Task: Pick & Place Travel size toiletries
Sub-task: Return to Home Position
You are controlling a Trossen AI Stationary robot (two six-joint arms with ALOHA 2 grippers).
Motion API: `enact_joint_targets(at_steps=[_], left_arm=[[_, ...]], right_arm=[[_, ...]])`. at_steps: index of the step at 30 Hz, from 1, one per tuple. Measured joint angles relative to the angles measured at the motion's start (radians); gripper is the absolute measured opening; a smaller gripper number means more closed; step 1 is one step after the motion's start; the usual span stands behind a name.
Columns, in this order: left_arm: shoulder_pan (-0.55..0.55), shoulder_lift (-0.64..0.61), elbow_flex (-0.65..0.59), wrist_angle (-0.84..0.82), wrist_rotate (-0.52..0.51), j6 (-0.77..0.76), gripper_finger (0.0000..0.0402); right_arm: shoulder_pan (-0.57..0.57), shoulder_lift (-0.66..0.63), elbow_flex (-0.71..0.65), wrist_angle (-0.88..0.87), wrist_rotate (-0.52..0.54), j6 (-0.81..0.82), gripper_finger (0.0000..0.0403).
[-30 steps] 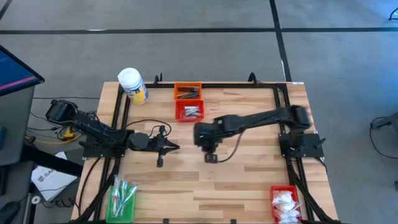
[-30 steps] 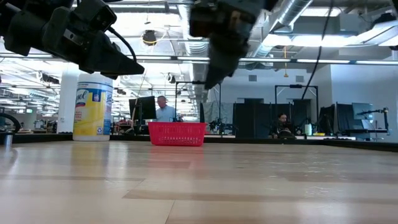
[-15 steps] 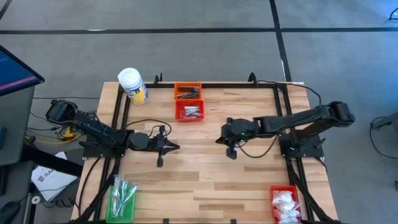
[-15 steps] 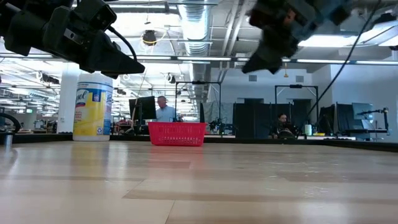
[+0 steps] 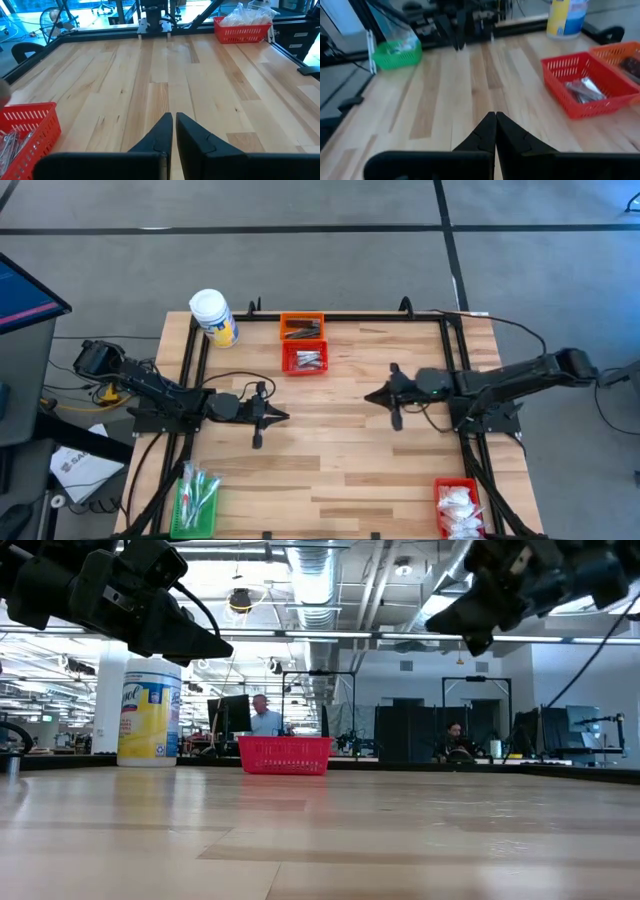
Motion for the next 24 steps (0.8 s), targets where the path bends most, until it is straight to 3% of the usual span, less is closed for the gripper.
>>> enact_joint_targets(at_steps=[9, 24], left_arm=[[0.0, 0.0, 0.0, 0.004, 0.0, 0.006, 0.0017], [0.0, 0.0, 0.0, 0.005, 0.0, 0.006, 0.0017]], right_arm=[[-0.001, -0.155, -0.134, 0.111, 0.0, -0.006, 0.0], [-0.001, -0.273, -0.25, 0.245, 0.008, -0.04, 0.0]])
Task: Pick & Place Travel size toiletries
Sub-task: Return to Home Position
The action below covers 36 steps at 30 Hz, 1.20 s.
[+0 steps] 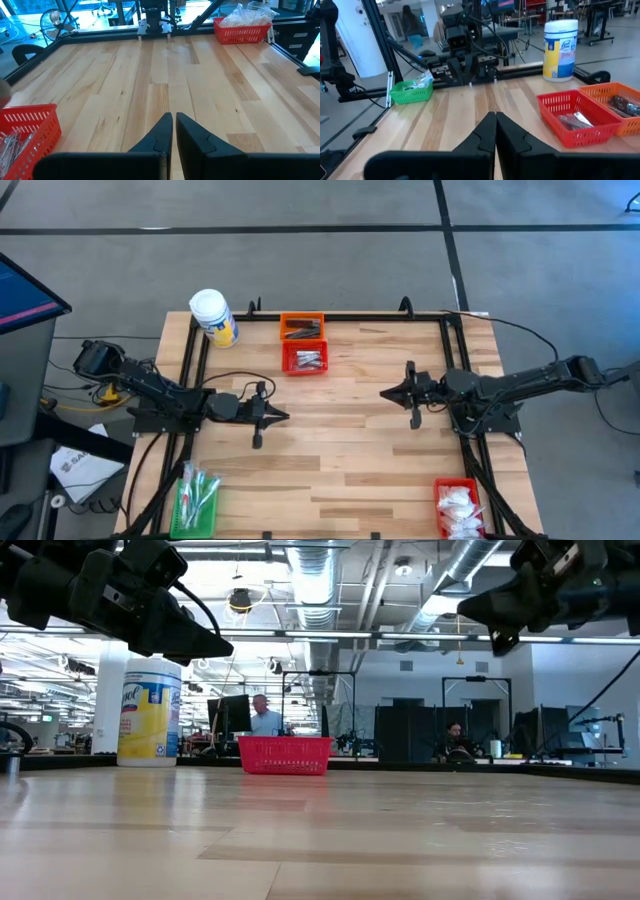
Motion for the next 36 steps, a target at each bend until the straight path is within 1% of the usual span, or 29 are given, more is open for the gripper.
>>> enact_joint_targets(at_steps=[8, 20, 26, 30, 33, 36], left_arm=[[0.0, 0.0, 0.0, 0.001, 0.0, 0.0, 0.0017], [0.0, 0.0, 0.0, 0.002, 0.0, 0.0, 0.0017], [0.0, 0.0, 0.0, 0.002, 0.0, 0.0, 0.0017], [0.0, -0.005, 0.0, 0.002, 0.0, 0.0, 0.0017], [0.0, -0.045, 0.0, 0.005, 0.049, 0.0, 0.0017], [0.0, -0.124, 0.0, -0.027, 0.117, 0.001, 0.0017]], right_arm=[[0.0, -0.096, -0.062, -0.007, 0.0, 0.001, 0.0], [-0.001, -0.315, -0.175, -0.036, 0.0, 0.003, 0.0], [-0.002, -0.423, -0.184, -0.154, 0.028, 0.003, 0.0], [-0.002, -0.474, -0.185, -0.203, 0.048, 0.003, 0.0], [-0.002, -0.49, -0.185, -0.239, 0.049, 0.003, 0.0], [-0.002, -0.493, -0.185, -0.267, 0.049, 0.017, 0.0]])
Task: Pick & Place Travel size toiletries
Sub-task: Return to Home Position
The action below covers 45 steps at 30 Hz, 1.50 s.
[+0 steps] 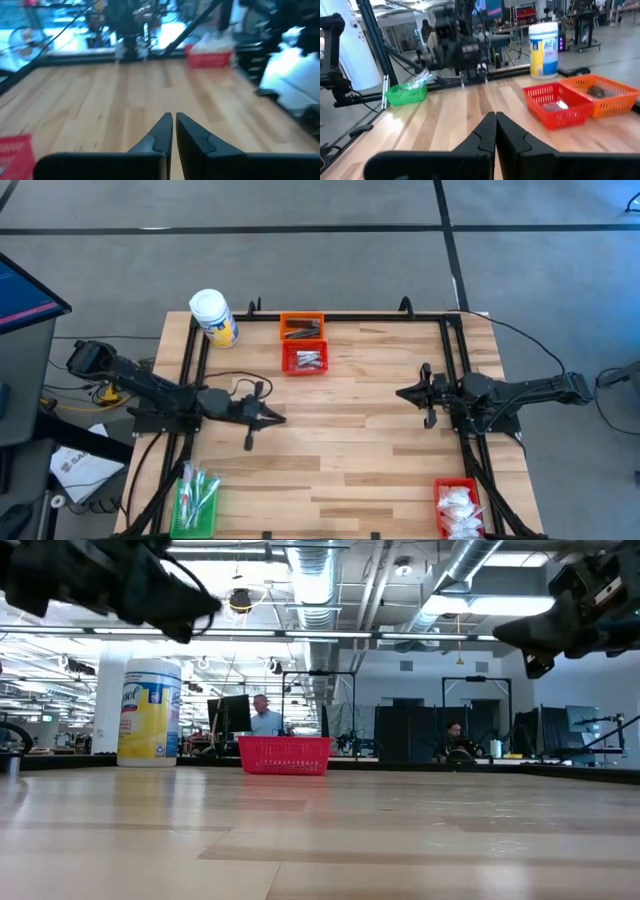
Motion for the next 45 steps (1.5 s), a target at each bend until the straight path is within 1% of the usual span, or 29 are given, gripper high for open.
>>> enact_joint_targets(at_steps=[3, 5, 7, 14, 19, 22, 26, 30, 33, 35, 37, 39, 41, 45], left_arm=[[0.0, -0.108, -0.001, -0.096, 0.014, 0.016, 0.0017], [0.0, -0.187, -0.016, -0.145, -0.003, 0.022, 0.0017], [0.0, -0.27, -0.044, -0.165, -0.022, 0.022, 0.0017], [0.0, -0.533, -0.143, -0.178, -0.024, 0.022, 0.0017], [0.0, -0.67, -0.153, -0.319, -0.017, 0.013, 0.0017], [0.0, -0.736, -0.153, -0.4, -0.016, 0.002, 0.0017], [0.0, -0.808, -0.153, -0.443, -0.011, 0.001, 0.0016], [0.0, -0.864, -0.155, -0.451, 0.087, -0.029, 0.0004], [0.0, -0.917, -0.185, -0.446, 0.163, -0.034, 0.0003], [0.0, -0.966, -0.219, -0.446, 0.16, -0.025, 0.0005], [0.005, -1.019, -0.26, -0.439, 0.134, -0.023, 0.0008], [0.015, -1.063, -0.277, -0.491, 0.131, -0.023, 0.001], [0.018, -1.063, -0.277, -0.532, 0.145, -0.009, 0.001], [0.018, -1.056, -0.277, -0.549, 0.162, 0.004, 0.0009]], right_arm=[[0.0, 0.0, 0.0, -0.029, 0.0, 0.029, 0.0], [0.0, 0.0, 0.0, -0.033, 0.0, 0.029, 0.0], [0.0, 0.0, 0.0, -0.039, 0.0, 0.036, 0.0], [0.001, 0.0, -0.001, -0.044, 0.0, 0.047, 0.0], [0.001, 0.0, -0.001, -0.044, -0.001, 0.047, 0.0], [0.001, 0.0, -0.001, -0.044, -0.001, 0.047, 0.0], [0.001, 0.0, -0.001, -0.043, -0.001, 0.047, 0.0], [0.001, 0.0, -0.002, -0.043, -0.001, 0.047, 0.0], [0.001, 0.0, -0.002, -0.043, -0.001, 0.047, 0.0], [0.001, 0.0, -0.002, -0.043, -0.002, 0.047, 0.0], [0.001, 0.0, -0.002, -0.043, -0.002, 0.047, 0.0], [0.001, 0.0, -0.002, -0.043, -0.002, 0.047, 0.0], [0.001, 0.0, -0.002, -0.043, -0.003, 0.047, 0.0], [0.001, 0.0, -0.002, -0.045, -0.004, 0.047, 0.0]])
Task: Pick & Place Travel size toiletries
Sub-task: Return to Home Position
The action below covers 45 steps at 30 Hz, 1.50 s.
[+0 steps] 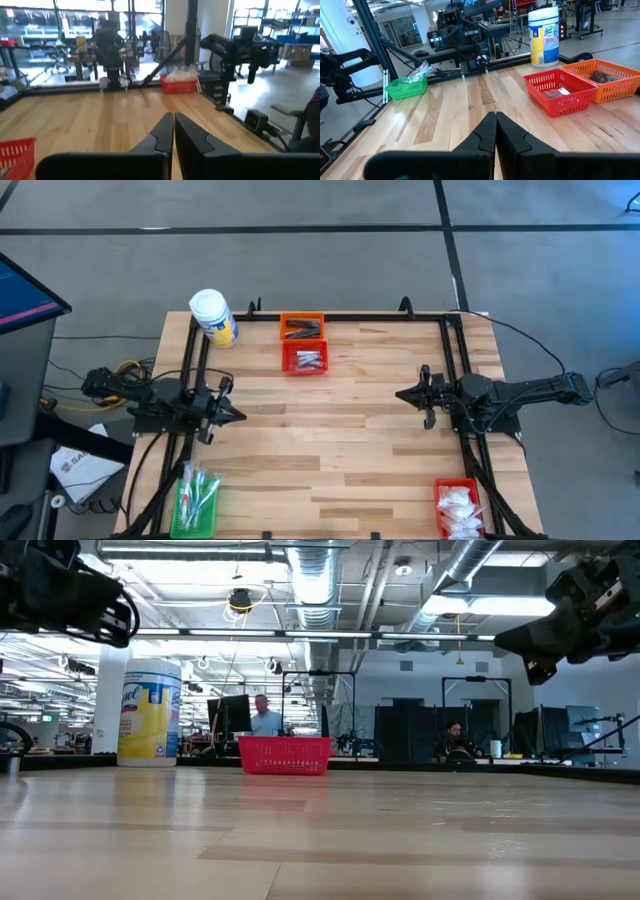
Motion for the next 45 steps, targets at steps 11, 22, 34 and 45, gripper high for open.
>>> enact_joint_targets(at_steps=[11, 22, 34, 45], left_arm=[[0.014, 0.117, 0.0, -0.014, -0.045, 0.076, 0.0008], [0.014, 0.273, 0.0, -0.012, -0.046, -0.255, 0.0012], [0.014, 0.358, 0.0, 0.061, -0.051, -0.156, 0.0009], [0.014, 0.358, 0.0, 0.102, -0.047, -0.136, 0.0008]], right_arm=[[0.0, 0.001, 0.0, 0.002, 0.0, 0.0, 0.0], [0.0, 0.001, 0.0, 0.002, -0.001, 0.0, 0.0], [0.0, 0.001, 0.0, 0.002, -0.001, 0.0, 0.0], [0.0, 0.001, 0.0, 0.002, -0.001, 0.0, 0.0]])
